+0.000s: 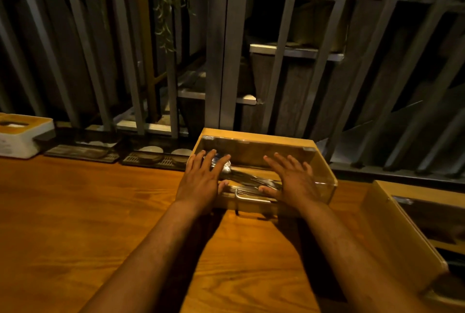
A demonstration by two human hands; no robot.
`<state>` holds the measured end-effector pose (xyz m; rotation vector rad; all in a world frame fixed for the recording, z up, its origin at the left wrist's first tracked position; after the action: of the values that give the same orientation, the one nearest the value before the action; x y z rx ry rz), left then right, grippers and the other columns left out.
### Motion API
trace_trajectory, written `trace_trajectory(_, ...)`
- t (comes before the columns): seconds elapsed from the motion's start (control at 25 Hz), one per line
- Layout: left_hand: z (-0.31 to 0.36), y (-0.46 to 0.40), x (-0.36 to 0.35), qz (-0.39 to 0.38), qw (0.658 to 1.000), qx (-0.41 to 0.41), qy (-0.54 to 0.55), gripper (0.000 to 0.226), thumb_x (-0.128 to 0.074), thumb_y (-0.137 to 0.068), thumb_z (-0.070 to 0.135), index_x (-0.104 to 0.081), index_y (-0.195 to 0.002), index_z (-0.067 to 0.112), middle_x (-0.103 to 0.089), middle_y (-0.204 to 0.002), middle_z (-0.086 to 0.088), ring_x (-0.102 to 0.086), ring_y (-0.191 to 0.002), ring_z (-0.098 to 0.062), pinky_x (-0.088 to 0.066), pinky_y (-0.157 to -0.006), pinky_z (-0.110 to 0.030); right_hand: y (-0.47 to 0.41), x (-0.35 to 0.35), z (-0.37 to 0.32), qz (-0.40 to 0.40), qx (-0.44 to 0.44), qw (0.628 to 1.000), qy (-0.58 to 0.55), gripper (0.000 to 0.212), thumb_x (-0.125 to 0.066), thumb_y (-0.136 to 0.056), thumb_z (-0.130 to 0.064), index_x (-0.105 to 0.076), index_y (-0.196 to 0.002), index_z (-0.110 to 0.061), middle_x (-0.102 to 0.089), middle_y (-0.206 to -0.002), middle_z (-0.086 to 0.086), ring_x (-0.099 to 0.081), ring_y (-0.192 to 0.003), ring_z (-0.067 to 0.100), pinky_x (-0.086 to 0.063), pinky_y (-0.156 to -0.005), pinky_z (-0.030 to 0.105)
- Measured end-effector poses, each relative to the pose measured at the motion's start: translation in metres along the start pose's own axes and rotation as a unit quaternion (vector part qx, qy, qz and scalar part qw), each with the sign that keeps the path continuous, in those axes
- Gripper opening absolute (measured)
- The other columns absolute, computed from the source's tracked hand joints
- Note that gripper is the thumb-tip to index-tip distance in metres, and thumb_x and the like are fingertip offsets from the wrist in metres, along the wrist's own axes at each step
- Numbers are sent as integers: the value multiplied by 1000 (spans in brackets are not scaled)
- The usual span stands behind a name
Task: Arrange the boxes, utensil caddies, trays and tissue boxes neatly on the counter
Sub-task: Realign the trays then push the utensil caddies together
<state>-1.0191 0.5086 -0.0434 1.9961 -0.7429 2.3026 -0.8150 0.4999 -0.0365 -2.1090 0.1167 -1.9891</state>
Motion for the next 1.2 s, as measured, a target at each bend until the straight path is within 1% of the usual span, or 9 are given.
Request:
trace_trajectory(0.28,-3,-9,-5,15,1000,-2,2,66,-36,-97,55,-8,-154,37,-11,-163,-7,-3,-149,-29,-3,-121,-46,-10,-3,2,18,19,999,22,81,-46,-85,-72,-11,-152,-44,-13,-164,-3,-11,-150,26,-8,-117,52)
trace_trajectory(0.4,-3,-10,-7,-6,1000,5,-8,67,-36,-97,54,-6,-154,36,-9,-163,-8,-3,-149,-31,-2,-121,-47,-10,-3,0,-17,4,999,28,82,-44,-87,-70,-6,-153,-41,-8,-165,1,-7,-150,31,-6,-118,56)
trace_trajectory(0.56,11,-1,10,-62,996,48,-39,72,-43,-96,52,-6,-154,31,-10,-162,-14,-5,-149,-36,-7,-120,-52,20,4,-8,-68,-72,995,16,87,-57,-92,-47,2,-154,-34,3,-165,7,2,-150,36,-6,-118,61)
trace_trajectory(0.64,40,12,34,-31,998,40,-30,67,-47,-94,52,-21,-152,30,-26,-157,-14,-18,-146,-35,-14,-119,-52,47,11,-11,-67,-81,993,-48,85,-62,-90,-40,-6,-154,-36,1,-165,4,0,-150,33,-12,-118,58)
trace_trajectory(0.72,79,35,57,12,1000,4,7,54,-48,-94,50,-38,-143,30,-46,-146,-8,-35,-138,-29,-22,-115,-48,79,23,-8,-59,-58,993,-90,73,-63,-88,-40,-25,-150,-38,-17,-163,3,-17,-148,30,-24,-116,52)
trace_trajectory(0.8,117,60,71,38,998,-22,54,44,-47,-94,48,-50,-134,31,-55,-135,-2,-45,-128,-25,-28,-110,-44,113,41,2,-37,-37,993,-107,61,-64,-87,-42,-39,-143,-39,-38,-153,-1,-34,-139,24,-33,-111,44)
trace_trajectory(0.88,155,83,78,59,994,-35,82,40,-48,-93,48,-54,-129,32,-59,-130,1,-49,-122,-22,-34,-104,-41,147,64,24,-1,-32,992,-121,55,-63,-87,-43,-45,-139,-40,-46,-145,-5,-38,-134,20,-33,-110,41)
trace_trajectory(1.04,240,116,85,85,988,-43,123,37,-51,-92,47,-58,-126,31,-61,-124,3,-51,-118,-20,-40,-96,-38,210,106,88,78,2,990,-119,48,-61,-87,-41,-52,-134,-37,-51,-138,-8,-38,-132,16,-24,-111,38)
trace_trajectory(1.2,343,124,80,79,986,-52,134,39,-51,-92,47,-55,-128,35,-58,-128,4,-48,-121,-18,-40,-95,-36,258,120,187,77,-3,991,-105,52,-62,-85,-48,-52,-135,-37,-50,-140,-8,-38,-134,15,-25,-113,40)
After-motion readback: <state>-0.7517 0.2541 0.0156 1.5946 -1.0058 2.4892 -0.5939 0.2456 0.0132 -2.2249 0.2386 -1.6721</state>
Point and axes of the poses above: each hand's wrist, its own y-axis away from the middle knuckle, its own x-axis out of the back of the hand, z = x × y, the point moved 10 cm from there along -y, towards the middle knuckle
